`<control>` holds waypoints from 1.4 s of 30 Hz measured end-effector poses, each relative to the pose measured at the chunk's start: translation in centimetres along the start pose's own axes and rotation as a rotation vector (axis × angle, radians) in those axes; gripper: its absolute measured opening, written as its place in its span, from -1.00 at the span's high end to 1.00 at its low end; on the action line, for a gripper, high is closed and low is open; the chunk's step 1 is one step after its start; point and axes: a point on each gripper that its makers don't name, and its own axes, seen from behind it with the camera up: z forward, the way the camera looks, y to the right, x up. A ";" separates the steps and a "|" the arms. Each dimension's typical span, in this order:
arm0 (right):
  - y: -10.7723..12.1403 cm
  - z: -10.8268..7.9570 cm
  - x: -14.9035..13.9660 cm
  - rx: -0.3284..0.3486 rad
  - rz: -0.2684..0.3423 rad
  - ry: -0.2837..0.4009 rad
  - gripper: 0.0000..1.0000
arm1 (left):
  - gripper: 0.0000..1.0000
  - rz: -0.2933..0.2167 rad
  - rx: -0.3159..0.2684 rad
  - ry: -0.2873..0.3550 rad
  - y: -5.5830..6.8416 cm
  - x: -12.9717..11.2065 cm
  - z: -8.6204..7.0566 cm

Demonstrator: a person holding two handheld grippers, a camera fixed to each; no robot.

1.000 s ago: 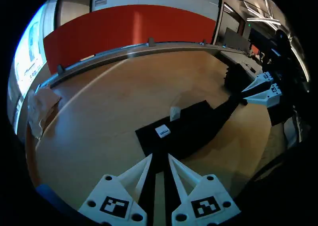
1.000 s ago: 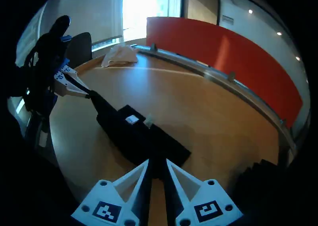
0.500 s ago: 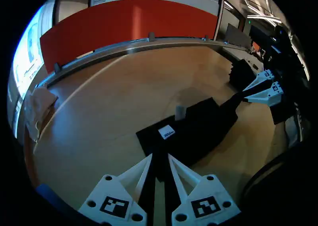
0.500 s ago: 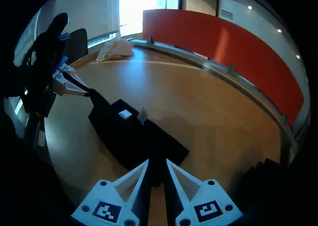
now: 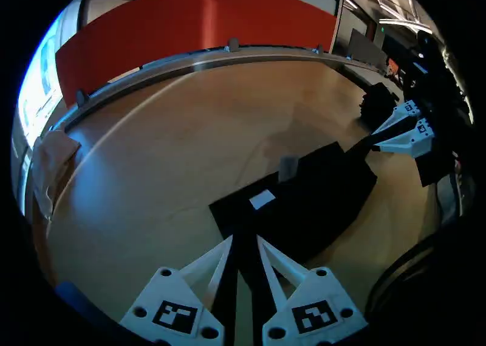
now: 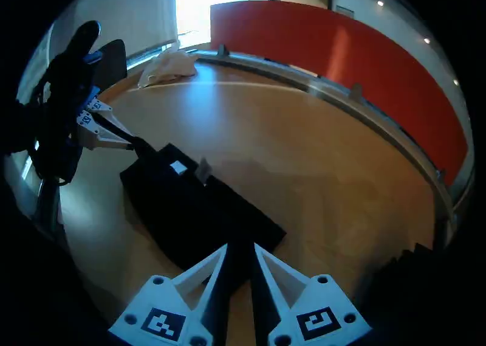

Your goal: Fold towel

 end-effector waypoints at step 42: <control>3.3 1.9 -1.1 -0.118 0.004 0.004 -0.82 | -0.94 0.003 0.150 0.004 -3.7 0.1 2.2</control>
